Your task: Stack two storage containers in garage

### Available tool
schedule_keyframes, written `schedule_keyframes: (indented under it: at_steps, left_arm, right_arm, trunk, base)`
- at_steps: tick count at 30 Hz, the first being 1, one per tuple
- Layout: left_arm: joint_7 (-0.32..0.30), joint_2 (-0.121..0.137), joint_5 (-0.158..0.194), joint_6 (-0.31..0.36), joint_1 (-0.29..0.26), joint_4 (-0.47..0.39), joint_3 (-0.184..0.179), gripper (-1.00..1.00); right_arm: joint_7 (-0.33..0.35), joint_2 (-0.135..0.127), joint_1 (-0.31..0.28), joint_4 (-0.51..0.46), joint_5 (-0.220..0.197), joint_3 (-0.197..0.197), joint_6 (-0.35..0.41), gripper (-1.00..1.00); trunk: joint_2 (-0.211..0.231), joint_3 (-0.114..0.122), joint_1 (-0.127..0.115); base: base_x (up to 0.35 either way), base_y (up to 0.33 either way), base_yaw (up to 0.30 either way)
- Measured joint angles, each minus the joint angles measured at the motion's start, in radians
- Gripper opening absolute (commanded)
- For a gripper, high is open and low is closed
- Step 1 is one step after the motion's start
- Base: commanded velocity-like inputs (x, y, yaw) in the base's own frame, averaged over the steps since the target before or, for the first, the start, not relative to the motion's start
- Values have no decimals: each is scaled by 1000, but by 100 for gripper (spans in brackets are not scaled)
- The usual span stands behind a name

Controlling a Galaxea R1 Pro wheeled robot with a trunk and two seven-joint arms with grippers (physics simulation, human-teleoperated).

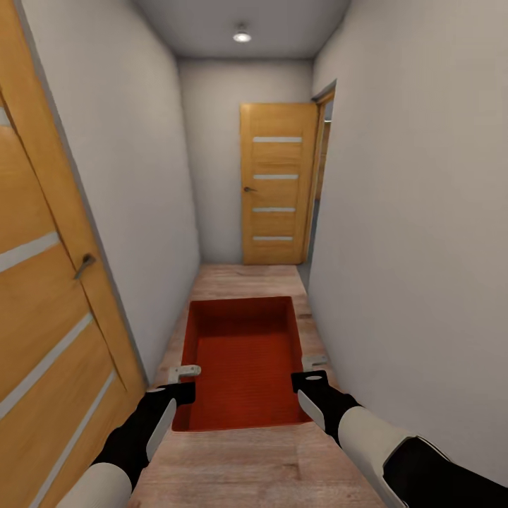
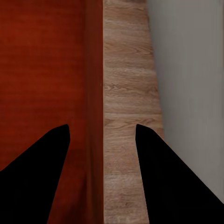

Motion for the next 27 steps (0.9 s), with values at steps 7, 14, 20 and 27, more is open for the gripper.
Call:
schedule_keyframes:
  at_steps: [7, 14, 20, 27]
  left_arm:
    - [-1, 0, -1, 0, 0, 0, 0, -100]
    - [-3, -1, -6, 1, 0, 0, 2, -100]
    - [-4, -1, -7, 0, 0, 0, 3, -100]
    - [-5, -1, -9, 1, 0, 0, 3, -100]
  right_arm:
    - [0, 0, 0, 0, 0, -1, 0, -100]
    - [0, 0, 1, 0, 2, -2, 0, -100]
    - [0, 0, 0, 0, 2, -2, 0, -100]
    - [0, 0, 0, 0, 3, -3, 0, -100]
  trunk:
    - [0, 0, 0]
    - [0, 0, 0]
    - [0, 0, 0]
    - [0, 0, 0]
  base:
    - [322, 0, -7]
    - [322, 0, 0]
    - [322, 0, 0]
    - [322, 0, 0]
